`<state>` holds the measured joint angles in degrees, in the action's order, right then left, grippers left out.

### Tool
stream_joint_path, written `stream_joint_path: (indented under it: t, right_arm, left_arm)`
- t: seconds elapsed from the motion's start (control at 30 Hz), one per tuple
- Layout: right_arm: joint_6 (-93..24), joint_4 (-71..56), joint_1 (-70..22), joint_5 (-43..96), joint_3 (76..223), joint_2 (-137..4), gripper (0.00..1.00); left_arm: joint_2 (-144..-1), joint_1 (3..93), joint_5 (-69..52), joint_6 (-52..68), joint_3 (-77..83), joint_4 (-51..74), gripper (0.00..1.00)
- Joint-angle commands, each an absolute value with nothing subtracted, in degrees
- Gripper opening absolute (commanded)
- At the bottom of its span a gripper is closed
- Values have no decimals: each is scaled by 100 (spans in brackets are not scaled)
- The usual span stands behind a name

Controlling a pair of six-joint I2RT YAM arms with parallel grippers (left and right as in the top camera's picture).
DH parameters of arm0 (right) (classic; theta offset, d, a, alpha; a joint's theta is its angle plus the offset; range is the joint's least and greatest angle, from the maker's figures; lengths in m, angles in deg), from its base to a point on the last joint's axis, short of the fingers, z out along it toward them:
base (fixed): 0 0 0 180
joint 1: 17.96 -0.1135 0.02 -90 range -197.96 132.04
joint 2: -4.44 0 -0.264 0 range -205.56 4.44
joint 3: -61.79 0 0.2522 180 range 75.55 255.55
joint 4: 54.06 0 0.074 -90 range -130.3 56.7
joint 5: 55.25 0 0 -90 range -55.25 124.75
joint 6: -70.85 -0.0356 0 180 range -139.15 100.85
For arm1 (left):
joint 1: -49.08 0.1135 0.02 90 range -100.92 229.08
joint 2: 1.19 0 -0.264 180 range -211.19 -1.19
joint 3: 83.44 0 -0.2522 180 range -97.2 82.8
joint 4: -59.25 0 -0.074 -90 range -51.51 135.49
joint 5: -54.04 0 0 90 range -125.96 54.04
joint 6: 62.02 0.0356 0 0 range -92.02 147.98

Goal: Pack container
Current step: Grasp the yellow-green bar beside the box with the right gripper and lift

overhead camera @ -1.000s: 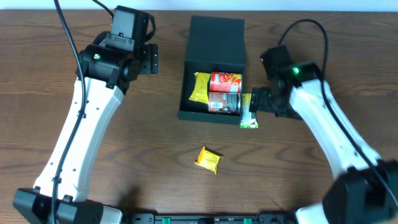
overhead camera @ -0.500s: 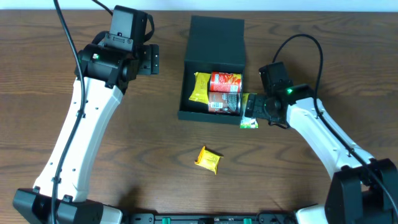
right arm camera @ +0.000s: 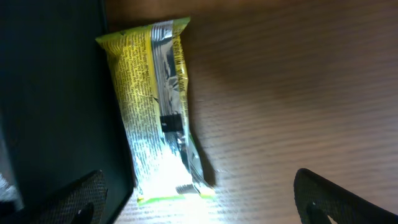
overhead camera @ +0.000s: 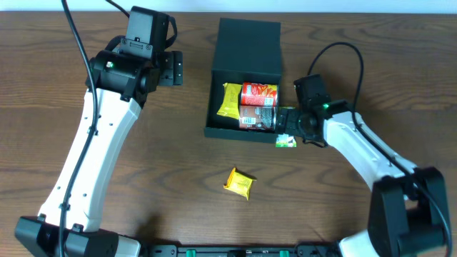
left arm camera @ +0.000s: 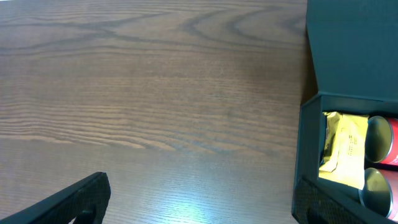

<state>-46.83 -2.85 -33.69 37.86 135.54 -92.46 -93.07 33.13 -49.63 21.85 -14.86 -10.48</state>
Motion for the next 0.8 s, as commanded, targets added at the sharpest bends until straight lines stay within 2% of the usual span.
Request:
stream_joint_path:
  t: [0.0, 0.23, 0.77]
  right_arm:
    - [-4714, -350, -3417, 3662, 13515, -9502, 96]
    - [-4716, -475, -3419, 3620, 13515, -9716, 96]
    - [-4716, -545, -3419, 3622, 13510, -9720, 89]
  left_arm:
    - [-9338, 3331, -4939, 2198, -1572, -1063, 95]
    - [-9338, 3331, -4939, 2198, -1572, -1061, 95]
    - [-9338, 3331, -4939, 2198, -1572, -1063, 95]
